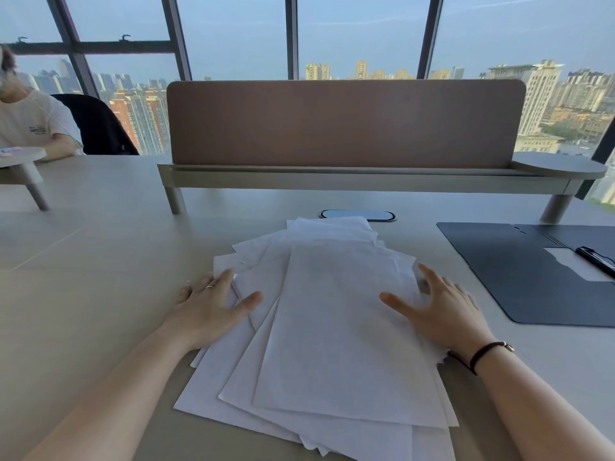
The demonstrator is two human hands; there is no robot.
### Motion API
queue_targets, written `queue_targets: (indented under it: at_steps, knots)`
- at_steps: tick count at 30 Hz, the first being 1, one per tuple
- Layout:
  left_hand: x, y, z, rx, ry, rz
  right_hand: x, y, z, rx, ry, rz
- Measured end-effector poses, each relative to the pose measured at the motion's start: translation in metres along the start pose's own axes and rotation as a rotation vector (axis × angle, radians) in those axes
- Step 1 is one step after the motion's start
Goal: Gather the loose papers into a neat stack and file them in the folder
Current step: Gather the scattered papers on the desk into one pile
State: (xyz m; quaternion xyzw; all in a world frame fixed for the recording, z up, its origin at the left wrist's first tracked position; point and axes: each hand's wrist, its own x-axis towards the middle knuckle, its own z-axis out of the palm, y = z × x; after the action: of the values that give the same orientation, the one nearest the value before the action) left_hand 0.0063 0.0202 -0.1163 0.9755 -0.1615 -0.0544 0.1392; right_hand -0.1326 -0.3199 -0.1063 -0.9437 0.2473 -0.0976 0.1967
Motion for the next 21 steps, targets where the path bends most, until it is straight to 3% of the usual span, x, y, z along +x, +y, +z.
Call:
queue_targets:
  at_steps: [5, 10, 12, 15, 17, 21]
  knots:
    - [-0.001, 0.008, 0.001, 0.080, -0.024, 0.048, -0.007, -0.015, 0.000, -0.006, -0.005, -0.054]
    - [0.006, 0.005, -0.001, 0.018, 0.034, 0.074, -0.013, -0.031, 0.001, 0.160, 0.007, -0.083]
    - [0.007, 0.004, -0.001, -0.074, 0.072, 0.105, -0.015, -0.034, 0.002, 0.240, 0.005, -0.097]
    - [0.007, 0.006, -0.006, -0.413, 0.140, 0.084, -0.014, -0.033, 0.006, 0.284, 0.003, -0.107]
    - [0.007, 0.012, -0.007, -0.613, 0.147, 0.066, -0.014, -0.031, 0.008, 0.225, -0.024, -0.115]
    - [0.005, 0.027, -0.005, -0.734, 0.126, 0.047, -0.020, -0.030, 0.011, 0.038, -0.105, -0.179]
